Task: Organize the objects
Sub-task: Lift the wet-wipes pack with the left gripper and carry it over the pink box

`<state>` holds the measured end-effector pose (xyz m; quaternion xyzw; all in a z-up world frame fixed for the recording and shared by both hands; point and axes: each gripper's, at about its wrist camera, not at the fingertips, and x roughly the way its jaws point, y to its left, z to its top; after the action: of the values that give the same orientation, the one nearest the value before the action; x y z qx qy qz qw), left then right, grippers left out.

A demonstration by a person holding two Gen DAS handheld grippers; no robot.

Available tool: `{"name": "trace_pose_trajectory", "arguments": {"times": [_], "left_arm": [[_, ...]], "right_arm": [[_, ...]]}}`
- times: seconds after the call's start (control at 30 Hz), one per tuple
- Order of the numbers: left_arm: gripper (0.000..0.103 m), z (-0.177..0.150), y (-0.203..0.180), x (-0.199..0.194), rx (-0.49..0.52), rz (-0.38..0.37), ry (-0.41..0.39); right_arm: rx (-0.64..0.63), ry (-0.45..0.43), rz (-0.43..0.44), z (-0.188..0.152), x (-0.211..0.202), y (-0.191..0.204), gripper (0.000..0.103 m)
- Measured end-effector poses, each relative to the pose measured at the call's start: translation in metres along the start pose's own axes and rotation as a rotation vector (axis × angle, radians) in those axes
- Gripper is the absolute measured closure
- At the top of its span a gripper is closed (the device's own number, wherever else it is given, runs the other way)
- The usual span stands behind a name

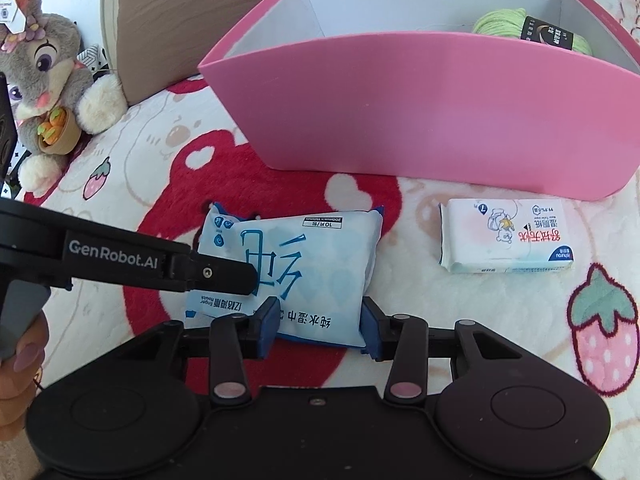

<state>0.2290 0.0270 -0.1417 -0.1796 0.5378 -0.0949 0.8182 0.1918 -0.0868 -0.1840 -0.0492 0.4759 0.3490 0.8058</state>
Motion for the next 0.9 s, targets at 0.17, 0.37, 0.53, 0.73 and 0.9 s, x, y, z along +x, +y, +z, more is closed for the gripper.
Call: {"name": "trace_pose_trajectory", "arguments": {"times": [0.17, 0.37, 0.53, 0.73, 0.9], "left_arm": [[0.075, -0.005, -0.002, -0.008, 0.004, -0.006, -0.001], [0.075, -0.012, -0.009, -0.018, 0.020, -0.013, -0.007], [0.075, -0.017, -0.015, -0.027, 0.031, -0.024, -0.010], [0.075, -0.022, -0.018, -0.035, 0.033, -0.046, -0.006], [0.074, -0.026, -0.025, -0.043, 0.052, -0.061, -0.003]], "right_arm": [[-0.009, 0.001, 0.003, -0.002, -0.007, 0.004, 0.053], [-0.002, 0.003, 0.005, -0.006, -0.018, 0.005, 0.052], [0.006, 0.008, 0.007, -0.009, -0.028, 0.006, 0.051], [-0.014, 0.002, -0.005, -0.012, -0.043, 0.011, 0.050], [-0.002, 0.001, -0.001, -0.019, -0.054, 0.011, 0.049]]}}
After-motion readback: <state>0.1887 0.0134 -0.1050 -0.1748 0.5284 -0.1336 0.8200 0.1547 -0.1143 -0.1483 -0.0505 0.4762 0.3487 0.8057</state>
